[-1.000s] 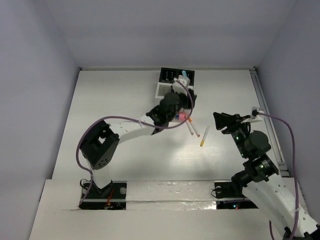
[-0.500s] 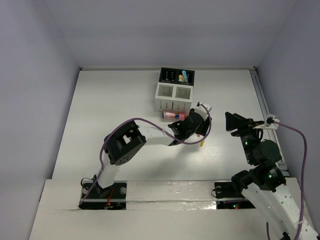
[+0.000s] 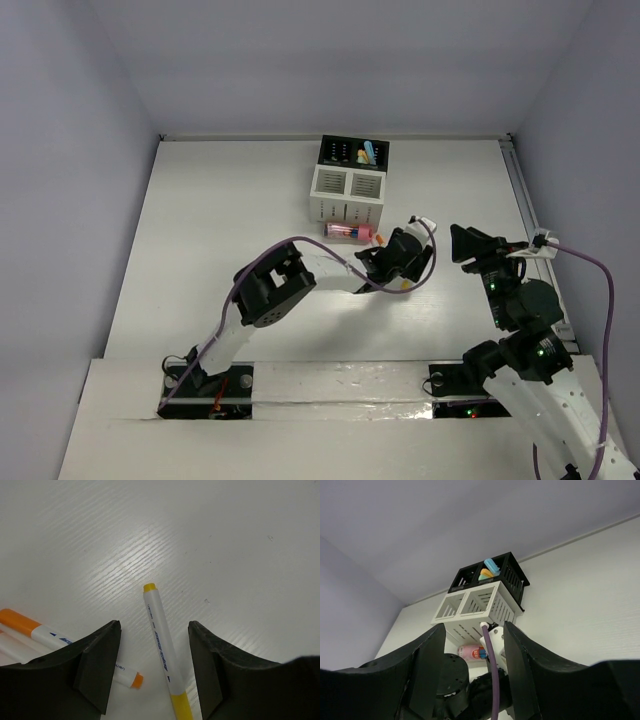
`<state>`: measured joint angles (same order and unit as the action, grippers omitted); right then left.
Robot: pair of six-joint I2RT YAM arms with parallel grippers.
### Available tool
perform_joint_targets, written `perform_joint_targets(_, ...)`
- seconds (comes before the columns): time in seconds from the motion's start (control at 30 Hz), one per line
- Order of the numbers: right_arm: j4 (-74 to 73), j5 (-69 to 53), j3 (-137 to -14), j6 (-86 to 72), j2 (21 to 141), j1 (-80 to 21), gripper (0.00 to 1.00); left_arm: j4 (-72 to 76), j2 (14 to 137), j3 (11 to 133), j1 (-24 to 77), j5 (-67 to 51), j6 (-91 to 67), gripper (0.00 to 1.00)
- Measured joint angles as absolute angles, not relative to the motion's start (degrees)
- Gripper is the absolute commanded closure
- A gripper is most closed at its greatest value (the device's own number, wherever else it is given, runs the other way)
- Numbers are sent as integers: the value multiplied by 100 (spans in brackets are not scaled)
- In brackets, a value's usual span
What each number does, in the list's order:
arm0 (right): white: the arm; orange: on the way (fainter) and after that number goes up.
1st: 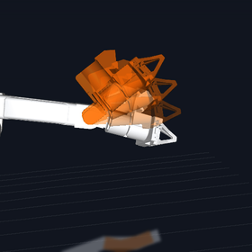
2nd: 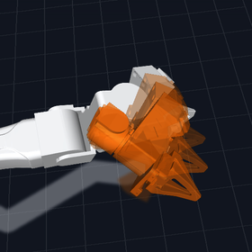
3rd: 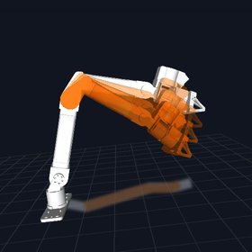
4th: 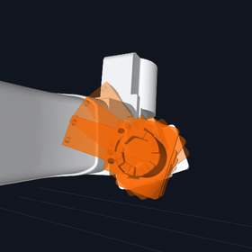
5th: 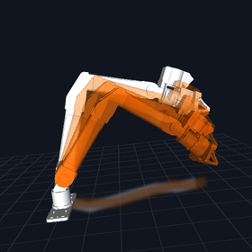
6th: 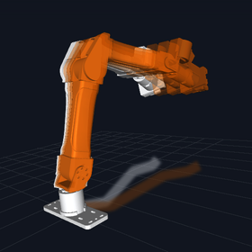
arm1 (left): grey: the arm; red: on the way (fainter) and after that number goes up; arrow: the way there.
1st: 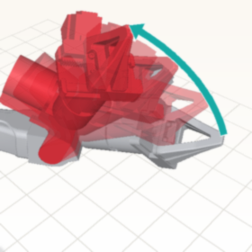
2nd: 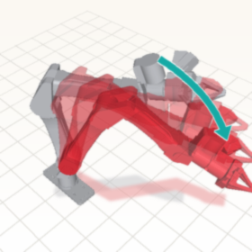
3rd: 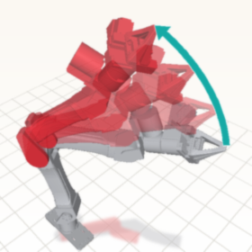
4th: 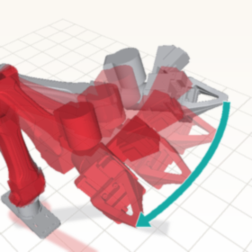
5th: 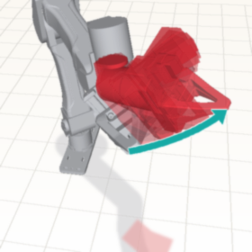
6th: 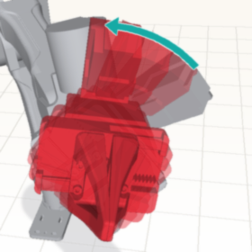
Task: Sort the stationery into containers
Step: Pick up the pen from the center of the board.
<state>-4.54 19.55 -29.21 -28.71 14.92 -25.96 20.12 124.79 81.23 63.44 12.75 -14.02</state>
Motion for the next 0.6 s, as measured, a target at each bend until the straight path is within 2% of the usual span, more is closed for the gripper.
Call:
perform_joint_targets(0.17, -454, 1955, -2921, -2871, 1492, -2596, 44, 1833, 12715, 8442, 6381, 1378, -1380, 50)
perform_joint_targets(0.3, -454, 1953, -2921, -2869, 1492, -2596, 44, 1704, 12975, 8737, 6379, 1529, -1317, 56)
perform_joint_targets(0.43, -454, 1953, -2921, -2869, 1492, -2596, 44, 1575, 13096, 8947, 6375, 1588, -1280, 69)
perform_joint_targets(0.47, -454, 1953, -2921, -2869, 1492, -2596, 44, 1559, 13120, 8986, 6375, 1614, -1264, 78)
perform_joint_targets(0.5, -454, 1953, -2921, -2869, 1492, -2596, 44, 1562, 13126, 8995, 6375, 1625, -1269, 78)
perform_joint_targets(0.53, -454, 1953, -2921, -2871, 1492, -2596, 44, 1546, 13137, 9015, 6375, 1625, -1251, 87)
perform_joint_targets(0.6, -454, 1953, -2921, -2871, 1492, -2596, 44, 1557, 13141, 9017, 6375, 1636, -1269, 96)
